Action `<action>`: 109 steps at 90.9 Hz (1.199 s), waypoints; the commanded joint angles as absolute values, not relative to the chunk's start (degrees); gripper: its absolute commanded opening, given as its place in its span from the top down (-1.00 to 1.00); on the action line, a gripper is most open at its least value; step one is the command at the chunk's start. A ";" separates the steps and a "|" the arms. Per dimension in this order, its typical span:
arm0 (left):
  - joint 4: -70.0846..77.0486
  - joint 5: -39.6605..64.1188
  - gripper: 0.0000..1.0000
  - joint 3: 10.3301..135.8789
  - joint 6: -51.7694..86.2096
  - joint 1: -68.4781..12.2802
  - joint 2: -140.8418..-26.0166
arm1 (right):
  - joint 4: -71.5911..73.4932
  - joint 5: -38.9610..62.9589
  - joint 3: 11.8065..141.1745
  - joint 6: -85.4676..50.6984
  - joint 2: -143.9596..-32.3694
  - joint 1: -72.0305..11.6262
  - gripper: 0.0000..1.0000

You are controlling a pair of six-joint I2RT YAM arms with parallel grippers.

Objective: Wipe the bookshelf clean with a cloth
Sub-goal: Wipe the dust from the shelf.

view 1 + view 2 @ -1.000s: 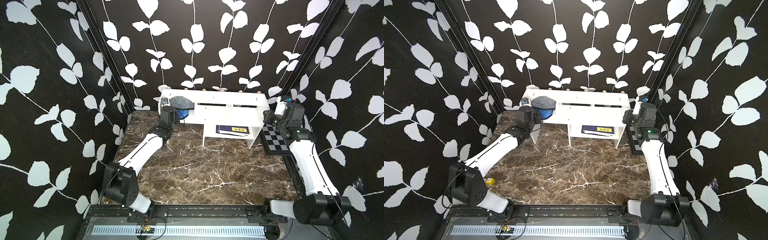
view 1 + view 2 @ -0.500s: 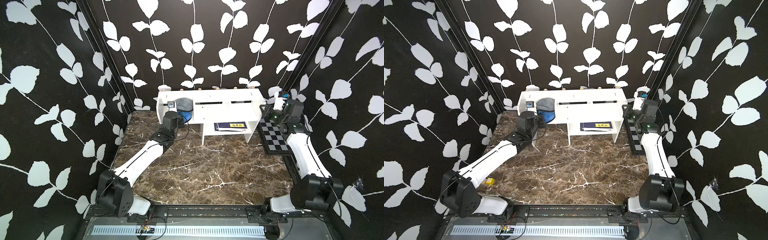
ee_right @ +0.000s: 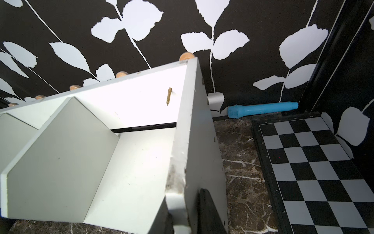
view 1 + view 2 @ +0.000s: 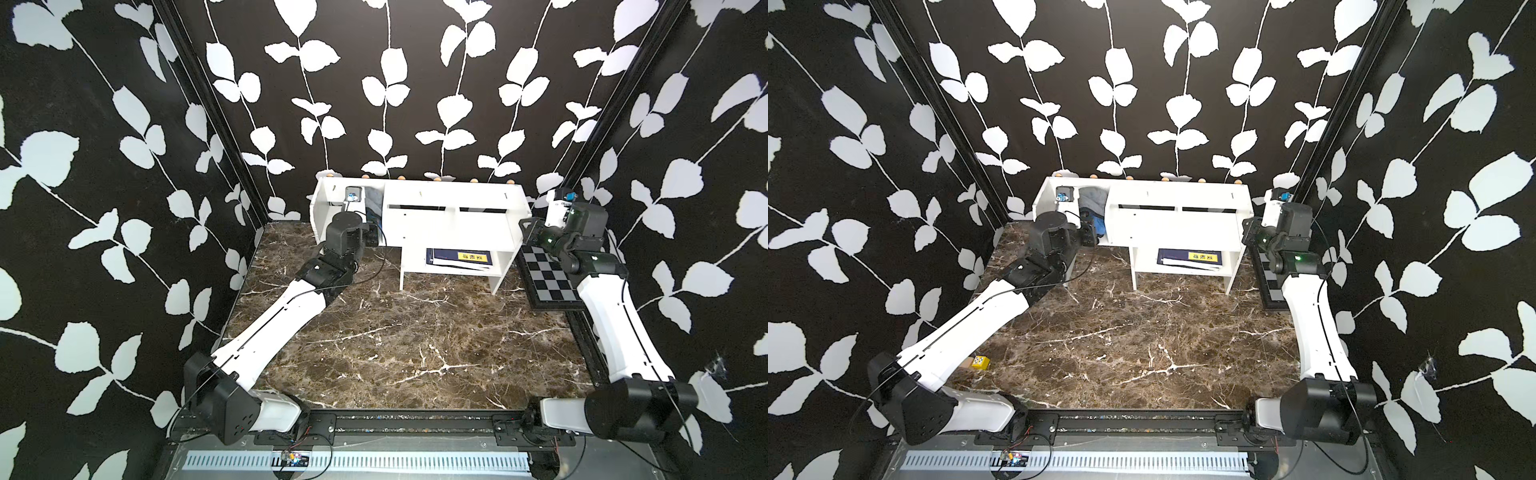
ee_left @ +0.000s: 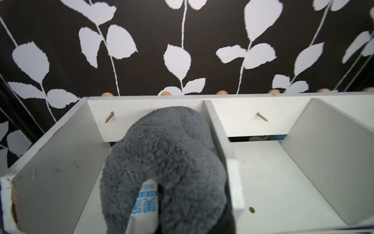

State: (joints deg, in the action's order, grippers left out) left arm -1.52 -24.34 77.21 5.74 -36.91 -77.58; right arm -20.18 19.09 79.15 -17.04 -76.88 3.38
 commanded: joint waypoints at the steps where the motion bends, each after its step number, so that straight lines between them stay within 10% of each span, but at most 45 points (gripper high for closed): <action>1: -0.81 -26.19 1.00 82.97 1.81 -40.65 -73.94 | -23.94 24.03 80.16 -22.54 -77.97 2.37 1.00; 109: -0.07 -8.82 1.00 99.71 9.58 -43.90 -103.10 | -22.87 23.48 76.55 -23.09 -75.81 2.64 1.00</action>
